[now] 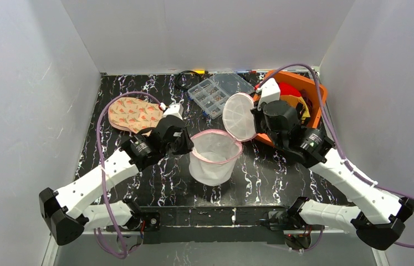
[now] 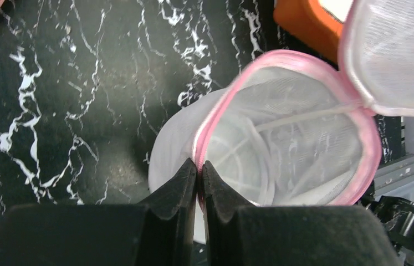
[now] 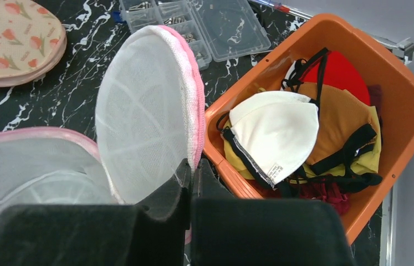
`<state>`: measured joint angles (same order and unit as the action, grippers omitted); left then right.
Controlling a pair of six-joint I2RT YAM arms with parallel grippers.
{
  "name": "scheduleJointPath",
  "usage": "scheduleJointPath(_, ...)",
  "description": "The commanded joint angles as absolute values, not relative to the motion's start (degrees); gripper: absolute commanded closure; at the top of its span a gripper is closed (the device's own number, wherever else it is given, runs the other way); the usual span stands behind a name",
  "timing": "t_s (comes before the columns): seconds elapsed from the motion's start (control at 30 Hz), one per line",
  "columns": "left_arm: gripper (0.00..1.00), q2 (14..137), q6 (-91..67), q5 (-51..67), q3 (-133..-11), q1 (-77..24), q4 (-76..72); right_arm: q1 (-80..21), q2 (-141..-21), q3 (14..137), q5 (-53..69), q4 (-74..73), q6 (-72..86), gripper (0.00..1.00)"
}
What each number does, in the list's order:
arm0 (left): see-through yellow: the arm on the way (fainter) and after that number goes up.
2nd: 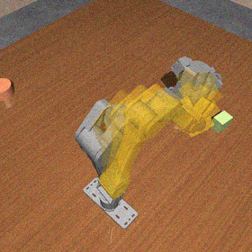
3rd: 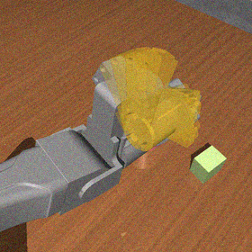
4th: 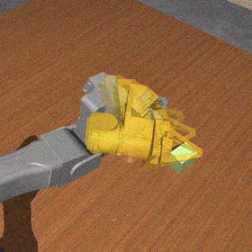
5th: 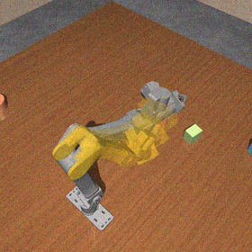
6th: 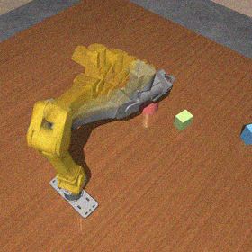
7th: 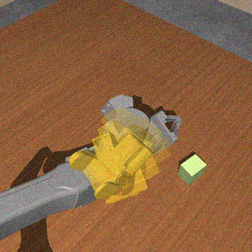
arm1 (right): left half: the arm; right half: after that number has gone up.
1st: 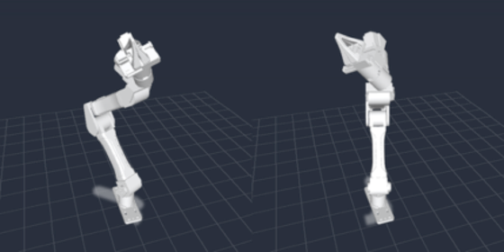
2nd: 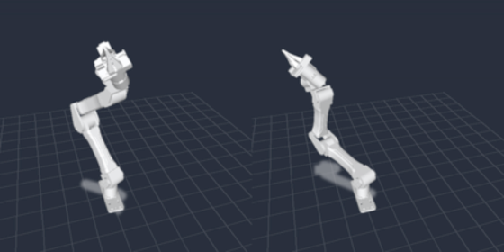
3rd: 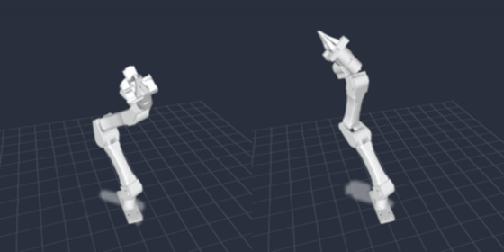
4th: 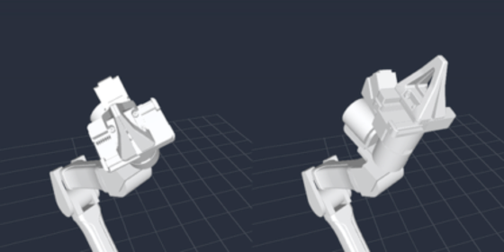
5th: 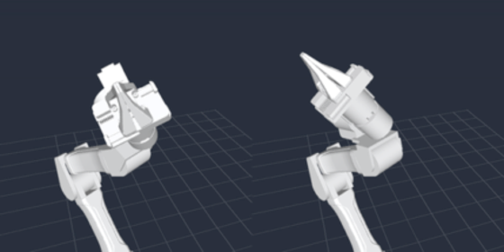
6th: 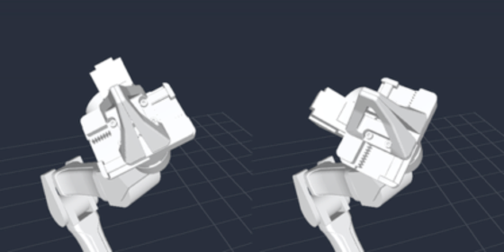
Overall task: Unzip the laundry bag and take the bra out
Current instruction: Place the laundry bag at the center of the board.
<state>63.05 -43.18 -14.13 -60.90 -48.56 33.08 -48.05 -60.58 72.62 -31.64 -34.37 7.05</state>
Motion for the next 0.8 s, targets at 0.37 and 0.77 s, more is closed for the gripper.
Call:
scheduleJointPath(0.37, 0.95, 67.3, -42.3, -5.5, -54.4, -41.8, 28.4, -60.0, -56.1, 58.2, -57.1, -10.8, -3.4, 0.99)
scheduleJointPath(0.77, 0.93, 69.6, -40.2, -1.6, -58.1, -41.2, 28.5, -78.4, -61.0, 52.4, -71.3, 12.0, -28.0, 0.99)
